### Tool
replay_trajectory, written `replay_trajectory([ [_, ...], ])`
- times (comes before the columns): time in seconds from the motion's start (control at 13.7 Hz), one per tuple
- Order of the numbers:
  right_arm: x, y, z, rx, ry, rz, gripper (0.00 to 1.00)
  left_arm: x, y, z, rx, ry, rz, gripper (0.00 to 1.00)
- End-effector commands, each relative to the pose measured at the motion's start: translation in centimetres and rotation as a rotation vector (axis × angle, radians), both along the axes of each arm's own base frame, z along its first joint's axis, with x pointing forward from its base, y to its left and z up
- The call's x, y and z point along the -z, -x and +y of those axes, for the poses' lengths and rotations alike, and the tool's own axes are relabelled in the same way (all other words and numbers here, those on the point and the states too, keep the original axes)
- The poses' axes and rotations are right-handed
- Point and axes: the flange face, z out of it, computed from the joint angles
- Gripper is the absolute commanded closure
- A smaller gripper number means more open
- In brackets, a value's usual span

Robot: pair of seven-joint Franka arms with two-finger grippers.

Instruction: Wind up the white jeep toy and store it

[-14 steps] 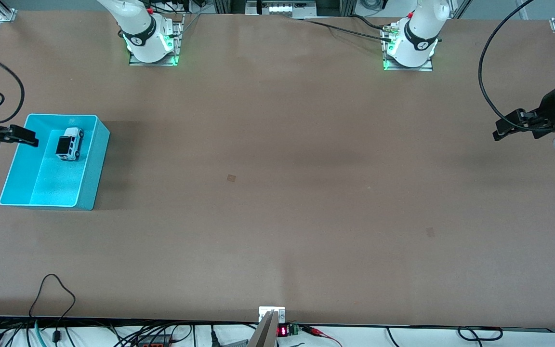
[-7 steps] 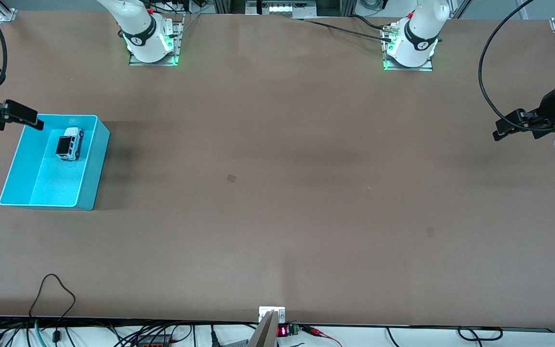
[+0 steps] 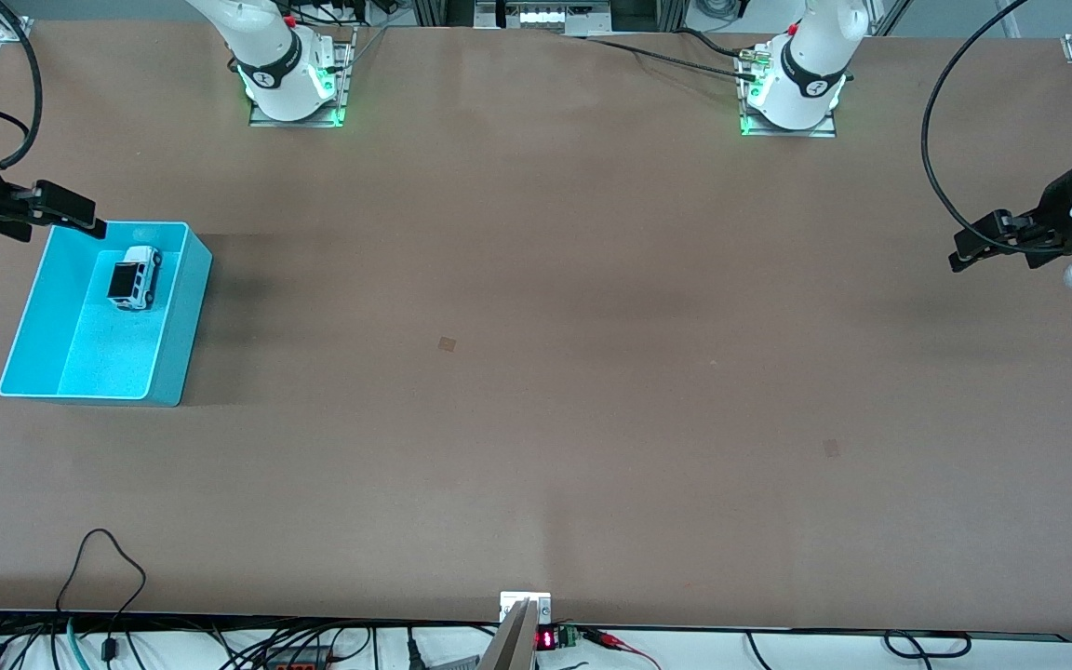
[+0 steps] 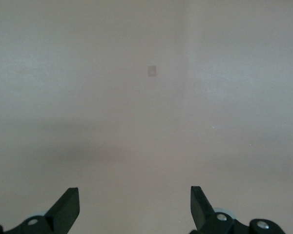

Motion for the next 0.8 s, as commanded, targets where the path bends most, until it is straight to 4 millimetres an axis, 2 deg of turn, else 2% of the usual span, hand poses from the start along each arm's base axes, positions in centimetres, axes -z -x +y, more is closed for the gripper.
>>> replay_trajectory([
  [0.0,-0.21,0.22,0.52,0.005,0.002,-0.010,0.00,-0.82,0.30,-0.22,0.009,0.019,-0.011,0.00],
  [0.29,-0.13,0.16,1.30,-0.013,0.001,-0.009,0.00,-0.81,0.33,-0.06,0.007,0.019,-0.009,0.00],
  [0.73,-0.21,0.19,1.08,-0.017,0.029,-0.010,0.00,-0.81,0.33,-0.05,0.006,0.019,-0.009,0.00],
])
